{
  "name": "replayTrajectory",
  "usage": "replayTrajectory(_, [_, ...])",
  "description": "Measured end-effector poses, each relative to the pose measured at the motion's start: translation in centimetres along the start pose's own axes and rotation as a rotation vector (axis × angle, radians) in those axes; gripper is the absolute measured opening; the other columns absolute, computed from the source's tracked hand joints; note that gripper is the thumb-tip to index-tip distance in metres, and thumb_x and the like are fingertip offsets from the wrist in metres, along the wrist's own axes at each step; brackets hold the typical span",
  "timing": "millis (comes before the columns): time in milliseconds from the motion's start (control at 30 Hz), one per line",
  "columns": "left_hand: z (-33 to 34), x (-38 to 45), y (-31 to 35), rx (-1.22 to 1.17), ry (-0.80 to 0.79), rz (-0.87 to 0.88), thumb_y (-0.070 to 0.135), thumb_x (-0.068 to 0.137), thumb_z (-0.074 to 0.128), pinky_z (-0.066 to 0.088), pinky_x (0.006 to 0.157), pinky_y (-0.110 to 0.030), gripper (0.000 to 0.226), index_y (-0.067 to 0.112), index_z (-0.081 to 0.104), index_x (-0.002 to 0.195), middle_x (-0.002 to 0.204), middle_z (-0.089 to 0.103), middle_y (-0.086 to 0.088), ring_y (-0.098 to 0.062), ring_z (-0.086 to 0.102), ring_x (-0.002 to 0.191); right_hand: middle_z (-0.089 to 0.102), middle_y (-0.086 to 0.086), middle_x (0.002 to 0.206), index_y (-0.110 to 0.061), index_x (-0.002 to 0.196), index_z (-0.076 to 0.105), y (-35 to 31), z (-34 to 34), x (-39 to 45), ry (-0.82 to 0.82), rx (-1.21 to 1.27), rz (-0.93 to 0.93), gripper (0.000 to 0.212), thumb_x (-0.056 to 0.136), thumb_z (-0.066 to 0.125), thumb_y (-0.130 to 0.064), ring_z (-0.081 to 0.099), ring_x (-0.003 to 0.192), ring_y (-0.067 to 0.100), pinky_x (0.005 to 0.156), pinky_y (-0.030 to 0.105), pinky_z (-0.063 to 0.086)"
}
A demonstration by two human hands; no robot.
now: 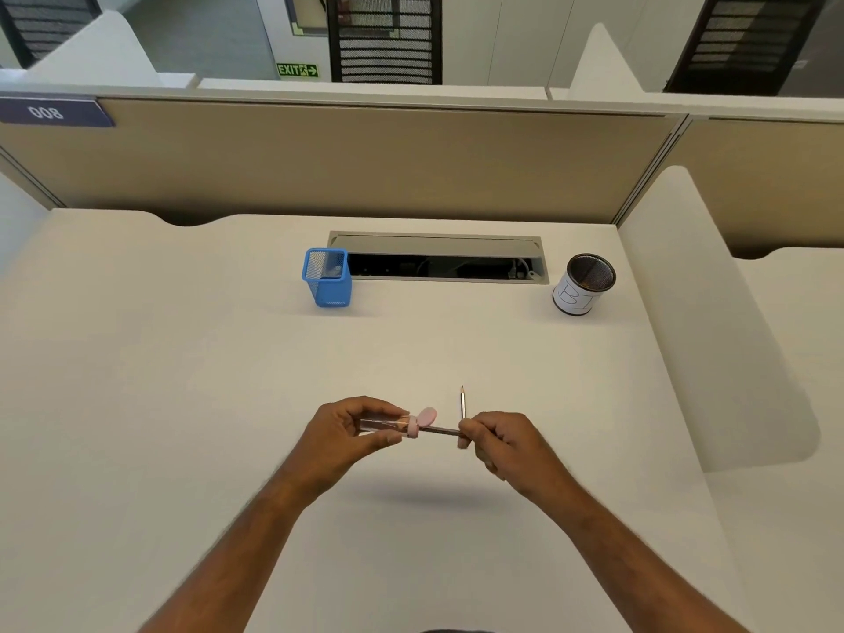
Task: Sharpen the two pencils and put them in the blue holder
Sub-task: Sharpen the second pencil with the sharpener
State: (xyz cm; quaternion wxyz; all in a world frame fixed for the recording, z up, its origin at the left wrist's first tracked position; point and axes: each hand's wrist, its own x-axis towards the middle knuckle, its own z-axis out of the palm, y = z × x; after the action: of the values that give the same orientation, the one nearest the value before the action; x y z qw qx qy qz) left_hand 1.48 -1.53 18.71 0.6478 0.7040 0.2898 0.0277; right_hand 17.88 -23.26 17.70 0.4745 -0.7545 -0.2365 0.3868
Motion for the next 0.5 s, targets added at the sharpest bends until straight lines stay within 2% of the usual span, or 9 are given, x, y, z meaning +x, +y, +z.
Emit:
replayTrajectory(67, [0.0, 0.0, 0.0, 0.013, -0.003, -0.002, 0.005, 0.089, 0.087, 0.064, 0.092, -0.024, 0.025, 0.02, 0.083, 0.109, 0.109, 0.087, 0.006, -0.014, 0.081, 0.107, 0.034, 0.002, 0.059, -0.017, 0.078, 0.077, 0.0, 0.0, 0.3, -0.031, 0.081, 0.048, 0.038, 0.109, 0.056, -0.025, 0.027, 0.054, 0.02, 0.053, 0.031, 0.025])
replayTrajectory(133, [0.0, 0.1, 0.0, -0.007, 0.01, -0.009, 0.004, 0.088, 0.087, 0.064, 0.094, -0.026, 0.025, 0.019, 0.083, 0.109, 0.108, 0.087, 0.005, -0.014, 0.082, 0.106, 0.034, -0.004, 0.06, -0.016, 0.087, 0.078, -0.3, 0.1, 0.3, -0.021, 0.08, 0.016, 0.036, 0.111, 0.053, -0.027, 0.028, 0.055, 0.018, 0.053, 0.03, 0.025])
replayTrajectory(233, [0.0, 0.3, -0.3, -0.075, 0.044, -0.021, 0.002, 0.089, 0.085, 0.064, 0.094, -0.026, 0.025, 0.016, 0.083, 0.109, 0.109, 0.087, 0.001, -0.015, 0.082, 0.106, 0.046, -0.014, 0.066, -0.028, 0.106, 0.073, -0.7, -0.1, -0.2, -0.02, -0.042, -0.053, 0.027, 0.112, 0.047, -0.033, 0.04, 0.062, 0.008, 0.06, 0.021, 0.034])
replayTrajectory(300, [-0.1, 0.4, -0.4, -0.118, 0.063, -0.028, 0.001, 0.09, 0.085, 0.063, 0.092, -0.024, 0.025, 0.015, 0.083, 0.11, 0.109, 0.087, -0.001, -0.016, 0.082, 0.106, 0.054, -0.002, 0.077, -0.034, 0.112, 0.064, -0.8, -0.3, -0.5, -0.051, -0.095, -0.099, 0.013, 0.111, 0.051, -0.034, 0.042, 0.068, 0.009, 0.065, 0.025, 0.036])
replayTrajectory(367, [0.0, 0.3, -0.4, -0.135, 0.063, -0.031, 0.0, 0.09, 0.084, 0.063, 0.09, -0.022, 0.025, 0.014, 0.082, 0.11, 0.109, 0.087, -0.001, -0.015, 0.082, 0.106, 0.059, 0.009, 0.087, -0.035, 0.108, 0.06, -0.7, -0.5, -0.6, -0.064, -0.145, -0.147, 0.009, 0.109, 0.054, -0.029, 0.044, 0.071, 0.012, 0.067, 0.031, 0.038])
replayTrajectory(433, [0.1, 0.3, -0.5, -0.155, 0.061, -0.034, -0.001, 0.09, 0.084, 0.062, 0.09, -0.021, 0.025, 0.014, 0.082, 0.109, 0.109, 0.087, -0.003, -0.015, 0.082, 0.106, 0.064, -0.001, 0.088, -0.033, 0.105, 0.065, -0.7, -0.6, -0.6, 0.002, -0.154, -0.183, 0.01, 0.107, 0.059, -0.025, 0.051, 0.07, 0.008, 0.068, 0.028, 0.044])
replayTrajectory(500, [0.1, 0.3, -0.4, -0.173, 0.062, -0.031, -0.002, 0.09, 0.084, 0.062, 0.09, -0.021, 0.025, 0.013, 0.082, 0.11, 0.111, 0.087, -0.003, -0.016, 0.082, 0.108, 0.068, -0.009, 0.089, -0.03, 0.105, 0.073, -0.7, -0.5, -0.6, 0.092, -0.148, -0.215, 0.012, 0.104, 0.066, -0.02, 0.063, 0.072, 0.01, 0.067, 0.019, 0.047])
